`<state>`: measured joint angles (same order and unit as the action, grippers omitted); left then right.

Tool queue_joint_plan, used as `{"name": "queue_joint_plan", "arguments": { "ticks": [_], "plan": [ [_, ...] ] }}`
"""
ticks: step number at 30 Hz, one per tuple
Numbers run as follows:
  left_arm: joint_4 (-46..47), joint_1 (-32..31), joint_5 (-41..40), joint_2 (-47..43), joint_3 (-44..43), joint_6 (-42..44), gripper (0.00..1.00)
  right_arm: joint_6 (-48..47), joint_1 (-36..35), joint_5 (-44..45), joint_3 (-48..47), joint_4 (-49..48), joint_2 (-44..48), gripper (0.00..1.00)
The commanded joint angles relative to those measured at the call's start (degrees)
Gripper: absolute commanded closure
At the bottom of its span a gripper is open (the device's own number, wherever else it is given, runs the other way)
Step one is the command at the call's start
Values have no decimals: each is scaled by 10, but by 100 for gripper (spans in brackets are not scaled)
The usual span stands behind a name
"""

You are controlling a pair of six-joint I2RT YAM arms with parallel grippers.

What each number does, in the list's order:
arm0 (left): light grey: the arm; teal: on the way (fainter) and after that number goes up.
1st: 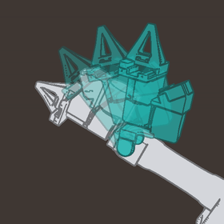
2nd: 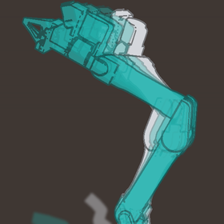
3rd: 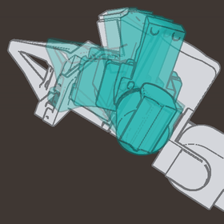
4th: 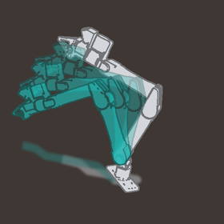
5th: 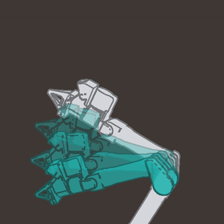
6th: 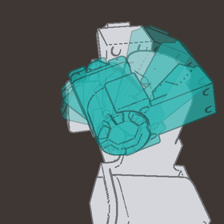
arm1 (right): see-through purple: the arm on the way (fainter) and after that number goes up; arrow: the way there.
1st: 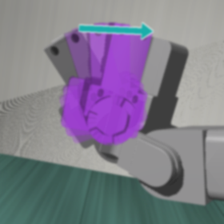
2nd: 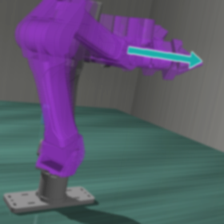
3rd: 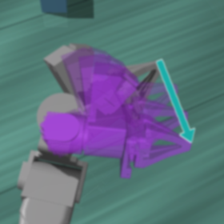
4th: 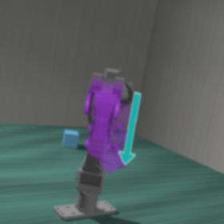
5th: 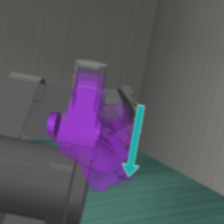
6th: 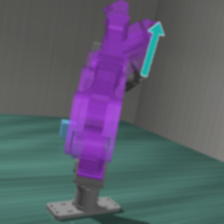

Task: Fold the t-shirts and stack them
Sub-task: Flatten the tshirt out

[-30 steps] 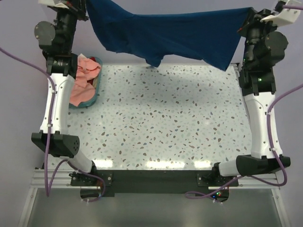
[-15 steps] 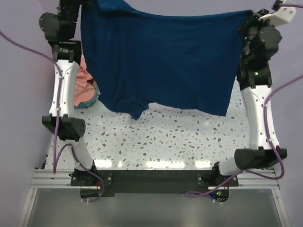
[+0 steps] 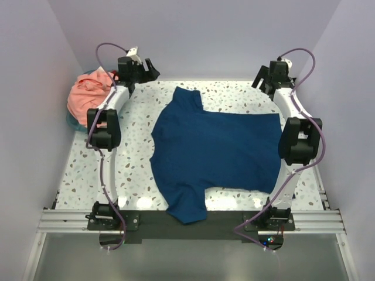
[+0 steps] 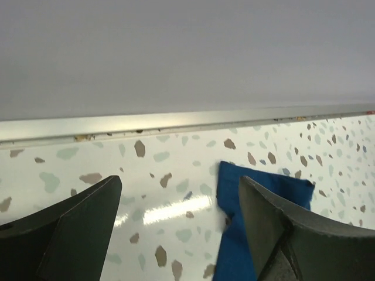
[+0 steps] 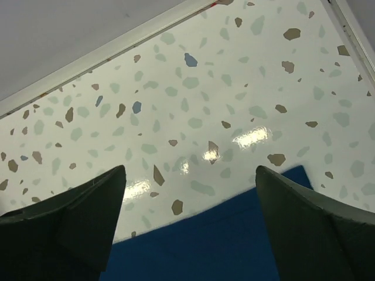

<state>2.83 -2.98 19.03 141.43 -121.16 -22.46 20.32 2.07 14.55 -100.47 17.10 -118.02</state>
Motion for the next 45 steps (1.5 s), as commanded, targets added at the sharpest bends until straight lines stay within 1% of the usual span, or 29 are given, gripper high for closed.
{"name": "queue_joint_plan", "arguments": {
  "ticks": [1, 2, 6, 7, 8, 9, 11, 13, 15, 17, 19, 21, 27, 29, 30, 34, 39, 45],
  "plan": [
    [-11, -16, 12, -135, 28, 8, 14, 2, -5, -44, -3, -12, 62, 5],
    [-40, -20, 13, -145, 56, 5, 14, -1, -7, -49, 4, -8, 67, 5],
    [-138, -48, 23, -164, 92, -16, 14, -4, -16, -62, 51, 27, 87, 5],
    [-157, -52, 43, -160, 95, -21, 14, -2, -16, -65, 60, 32, 90, 5],
    [-194, -56, 54, -155, 95, -28, 15, 2, -16, -73, 81, 36, 99, 5],
    [-212, -66, 63, -150, 94, -30, 15, 5, -31, -78, 91, 42, 102, 5],
    [-252, -77, 86, -131, 92, -28, 16, 15, -35, -90, 121, 50, 110, 5],
    [-281, -94, 107, -111, 89, -21, 16, 21, -36, -101, 140, 60, 114, 5],
    [-306, -103, 121, -80, 62, -13, 16, 29, -37, -115, 165, 64, 116, 5],
    [-338, -104, 126, -63, 34, -8, 16, 33, -38, -125, 178, 65, 114, 5],
    [-350, -104, 145, -45, 34, -8, 16, 35, -39, -136, 188, 67, 105, 5],
    [-358, -104, 163, -28, 33, -11, 16, 36, -39, -145, 190, 71, 97, 5],
    [-379, -104, 158, -3, 35, -8, 16, 34, -46, -170, 180, 76, 52, 5],
    [-391, -104, 137, 2, 33, -9, 16, 32, -51, -178, 176, 77, 33, 5],
    [-395, -104, 106, 2, 33, -8, 16, 32, -51, -181, 170, 79, 28, 5],
    [-390, -97, 40, 5, 28, -12, 16, 32, -56, -201, 150, 82, -9, 6],
    [-362, -79, 5, 26, -4, -10, 16, 26, -63, -213, 111, 91, -55, 6],
    [-275, -62, 9, 46, -16, -5, 16, 23, -79, -217, 53, 98, -100, 6]
  ]
}}
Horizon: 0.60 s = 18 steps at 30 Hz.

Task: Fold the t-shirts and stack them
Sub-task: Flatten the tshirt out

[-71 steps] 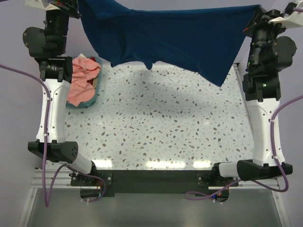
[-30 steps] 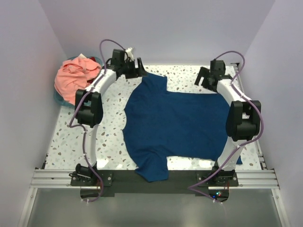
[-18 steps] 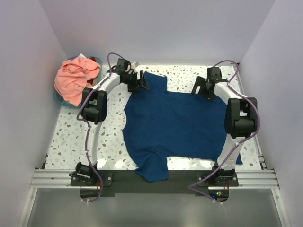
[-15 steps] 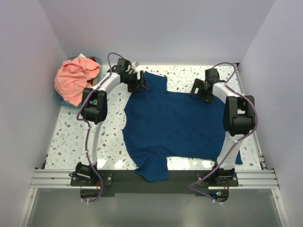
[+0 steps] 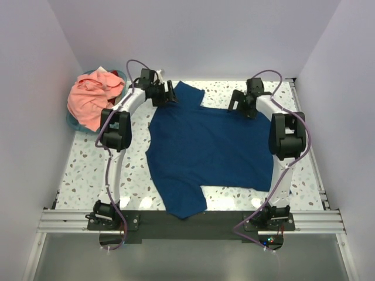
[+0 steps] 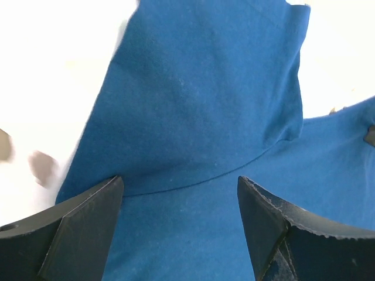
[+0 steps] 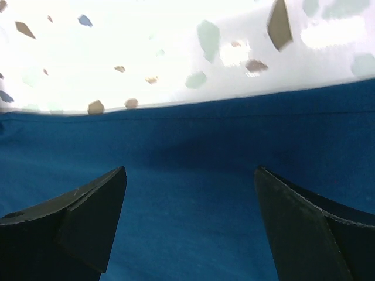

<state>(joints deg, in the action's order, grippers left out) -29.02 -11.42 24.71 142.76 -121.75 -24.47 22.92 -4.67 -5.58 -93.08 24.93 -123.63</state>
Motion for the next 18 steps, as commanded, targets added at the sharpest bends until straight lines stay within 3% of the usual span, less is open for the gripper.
{"name": "queue_joint_plan", "arguments": {
  "ticks": [1, 10, 14, 18],
  "plan": [
    [67, 23, -47, 37, -13, 17, 16, -2, -15, -15, -32, 21, -58, 6],
    [191, 38, -41, 76, -94, 14, 15, 10, -30, -24, -208, 64, -150, 6],
    [222, 36, -31, 45, -75, 18, 14, 7, -29, -36, -267, 71, -157, 6],
    [215, 34, -34, -29, -22, 20, 14, -2, -30, -51, -267, 68, -120, 6]
  ]
}}
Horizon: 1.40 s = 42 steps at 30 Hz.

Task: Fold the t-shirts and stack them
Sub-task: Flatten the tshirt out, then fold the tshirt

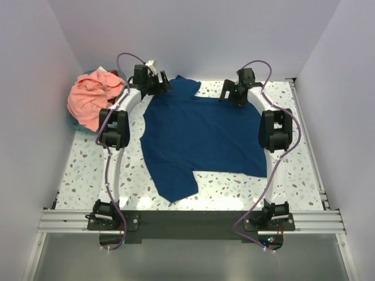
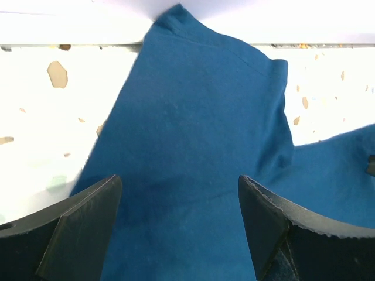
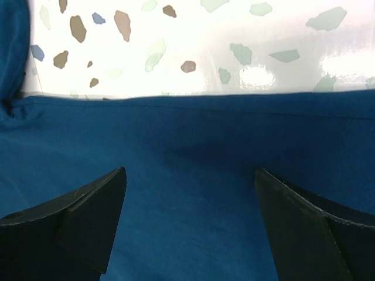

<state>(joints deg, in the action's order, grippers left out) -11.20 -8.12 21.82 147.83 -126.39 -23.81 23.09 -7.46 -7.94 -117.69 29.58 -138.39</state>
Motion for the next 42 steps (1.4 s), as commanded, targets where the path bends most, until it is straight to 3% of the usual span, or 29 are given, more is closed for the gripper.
{"name": "queue_joint_plan", "arguments": {
  "ticks": [1, 12, 19, 32, 42],
  "plan": [
    [30, -1, -7, -93, 37, 17, 14, -7, -2, -26, -5, 21, 41, 6],
    [-151, -23, -52, -210, 182, 128, 14, -48, -9, -4, 194, 28, 197, 6],
    [-161, -25, -13, -232, 248, 115, 14, -67, -11, 2, 291, 38, 237, 6],
    [-151, 4, -21, -162, 245, 91, 13, -69, -12, 3, 306, 23, 207, 6],
    [-80, 35, 31, -94, 198, 59, 13, -66, -14, -4, 252, 18, 148, 7]
  ]
}}
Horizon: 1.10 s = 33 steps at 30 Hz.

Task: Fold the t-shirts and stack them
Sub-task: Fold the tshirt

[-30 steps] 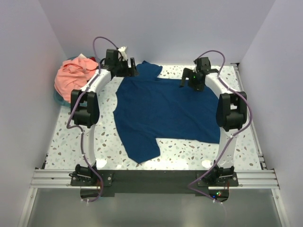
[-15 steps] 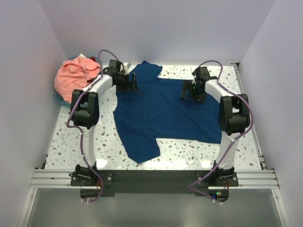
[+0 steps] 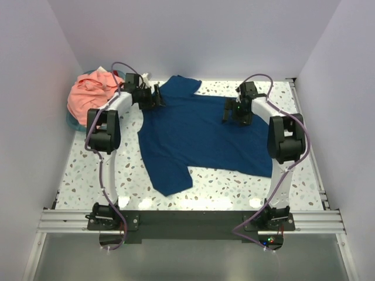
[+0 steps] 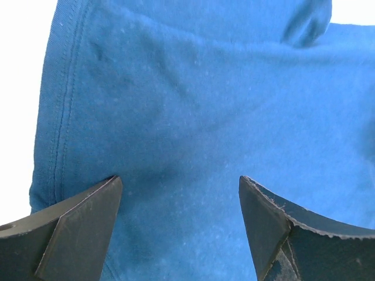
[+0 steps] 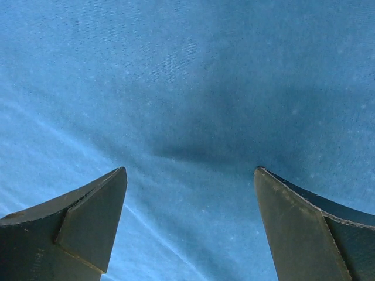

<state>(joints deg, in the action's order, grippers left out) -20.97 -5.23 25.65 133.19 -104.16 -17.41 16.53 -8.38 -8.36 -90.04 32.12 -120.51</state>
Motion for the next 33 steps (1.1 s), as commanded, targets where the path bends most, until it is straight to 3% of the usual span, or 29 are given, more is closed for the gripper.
{"name": "queue_joint_plan", "arguments": {
  "ticks": [1, 9, 13, 23, 30, 33],
  "plan": [
    [19, 7, -6, 59, -36, -5, 13, 2, -5, 0, -38, -7, -37, 7],
    [55, 13, -7, 147, -183, -6, 13, 22, -8, -6, -127, -4, -116, 7],
    [75, 15, -6, 164, -216, -13, 13, 29, -8, -15, -186, 0, -145, 7],
    [124, -3, -4, 56, -142, -7, 13, 21, -10, -34, -248, 29, -130, 7],
    [117, -25, -17, -46, -45, -2, 13, 30, -10, -57, -208, 49, -52, 7],
    [65, -28, -29, -65, -27, 4, 13, 29, -9, -61, -169, 58, -22, 6]
  ]
}}
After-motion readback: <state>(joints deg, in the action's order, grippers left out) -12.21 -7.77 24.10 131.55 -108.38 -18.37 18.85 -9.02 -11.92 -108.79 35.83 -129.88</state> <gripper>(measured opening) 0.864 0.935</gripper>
